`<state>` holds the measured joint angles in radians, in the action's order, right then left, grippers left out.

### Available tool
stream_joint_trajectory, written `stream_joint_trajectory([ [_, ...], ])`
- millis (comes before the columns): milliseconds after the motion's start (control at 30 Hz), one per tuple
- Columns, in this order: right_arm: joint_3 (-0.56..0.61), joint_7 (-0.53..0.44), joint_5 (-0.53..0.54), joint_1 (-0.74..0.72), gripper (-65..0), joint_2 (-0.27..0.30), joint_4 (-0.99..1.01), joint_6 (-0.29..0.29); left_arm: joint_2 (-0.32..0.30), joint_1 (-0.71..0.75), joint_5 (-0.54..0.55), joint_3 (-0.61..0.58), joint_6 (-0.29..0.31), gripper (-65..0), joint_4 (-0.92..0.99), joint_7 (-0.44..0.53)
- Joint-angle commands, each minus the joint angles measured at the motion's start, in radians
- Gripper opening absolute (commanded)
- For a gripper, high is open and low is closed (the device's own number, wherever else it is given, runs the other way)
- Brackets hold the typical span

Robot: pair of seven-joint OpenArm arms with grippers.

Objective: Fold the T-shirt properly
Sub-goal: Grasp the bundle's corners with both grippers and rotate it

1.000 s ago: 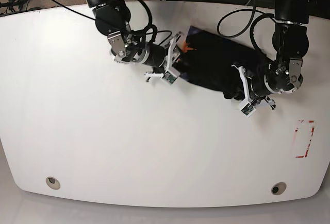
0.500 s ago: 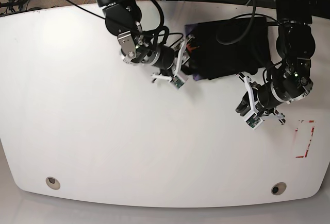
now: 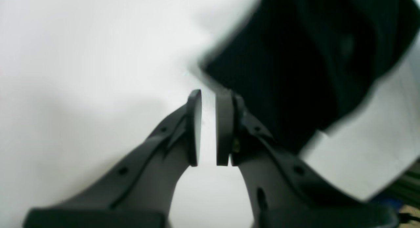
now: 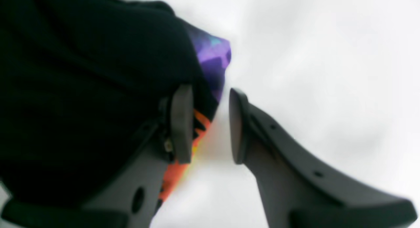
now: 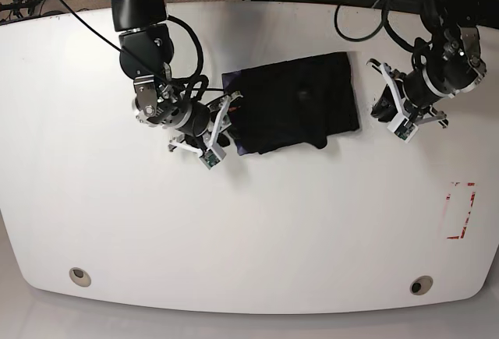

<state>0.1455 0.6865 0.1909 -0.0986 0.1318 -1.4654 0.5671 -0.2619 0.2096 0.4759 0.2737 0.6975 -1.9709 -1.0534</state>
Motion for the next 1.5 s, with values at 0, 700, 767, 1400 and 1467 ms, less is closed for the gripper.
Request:
stream_joint_trajectory([
  [0,0.001,0.025,0.017,-0.013,-47.1,0.004,-0.099,0.038,0.022,0.034,0.024,-0.003,0.001,-58.7,-0.015,0.031],
  [700,0.035,-0.021,0.006,-0.186,-47.1,-0.027,0.035,0.046,0.097,0.060,0.022,-0.043,0.001,-58.7,0.279,0.032],
  [767,0.081,-0.073,0.006,-0.215,-47.1,-0.024,0.107,0.046,0.097,0.040,0.022,-0.060,0.001,-58.7,0.296,0.045],
  [1400,0.139,-0.173,0.015,-0.114,-47.4,0.075,0.193,0.046,0.098,-0.407,-0.151,-0.067,0.001,-58.7,0.666,0.097],
  [1467,0.139,-0.172,0.008,-0.083,-47.4,0.076,0.160,0.046,0.100,-0.459,-0.150,-0.067,0.001,-58.7,0.709,0.097],
])
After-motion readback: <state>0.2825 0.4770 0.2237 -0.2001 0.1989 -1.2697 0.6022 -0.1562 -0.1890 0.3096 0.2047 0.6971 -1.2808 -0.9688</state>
